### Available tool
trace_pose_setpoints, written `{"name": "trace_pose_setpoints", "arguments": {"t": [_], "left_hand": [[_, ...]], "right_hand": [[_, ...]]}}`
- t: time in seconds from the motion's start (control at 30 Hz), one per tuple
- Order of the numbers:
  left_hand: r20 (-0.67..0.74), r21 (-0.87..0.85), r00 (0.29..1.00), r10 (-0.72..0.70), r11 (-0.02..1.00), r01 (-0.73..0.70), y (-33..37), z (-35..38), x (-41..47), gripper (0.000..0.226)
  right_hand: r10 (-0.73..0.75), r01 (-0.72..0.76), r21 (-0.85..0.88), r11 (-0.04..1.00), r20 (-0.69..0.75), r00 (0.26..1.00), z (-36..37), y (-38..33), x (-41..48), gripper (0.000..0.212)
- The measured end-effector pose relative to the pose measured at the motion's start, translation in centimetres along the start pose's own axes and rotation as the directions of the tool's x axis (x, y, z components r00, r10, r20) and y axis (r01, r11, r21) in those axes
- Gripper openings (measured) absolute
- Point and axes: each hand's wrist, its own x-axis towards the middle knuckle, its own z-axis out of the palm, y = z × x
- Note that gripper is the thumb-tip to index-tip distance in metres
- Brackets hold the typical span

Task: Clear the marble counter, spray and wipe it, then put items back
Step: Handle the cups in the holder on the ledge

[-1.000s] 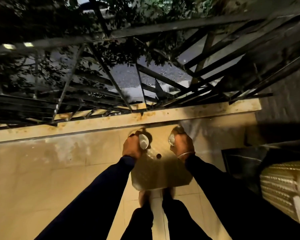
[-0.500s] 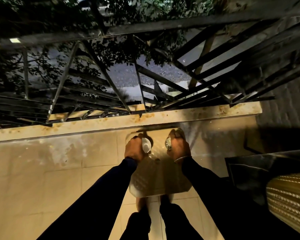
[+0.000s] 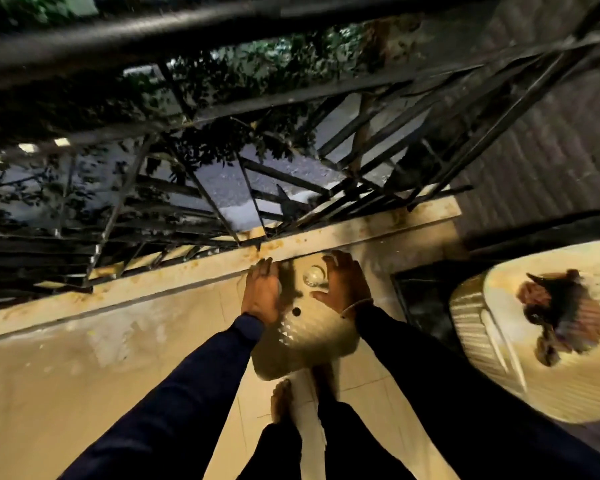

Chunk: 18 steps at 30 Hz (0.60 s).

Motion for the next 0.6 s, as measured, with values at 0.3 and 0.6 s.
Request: {"name": "trace_pose_setpoints", "arguments": {"t": [0.3, 0.6], "left_hand": [[-0.238, 0.279, 0.894, 0.381, 0.908, -0.312, 7.2, -8.7, -10.7, 0.073], [-0.467, 0.238, 0.447, 0.763, 0.595, -0.768, 26.8, -15.3, -17.7, 0.058]], "right_hand": [[-0.203, 0.229, 0.019, 0.973, -0.395, 0.896, -13.4, -2.1, -14.1, 0.066], [0.145, -0.132, 0.074, 0.988, -0.720, 0.678, -24.0, 7.5, -29.1, 0.049]]}}
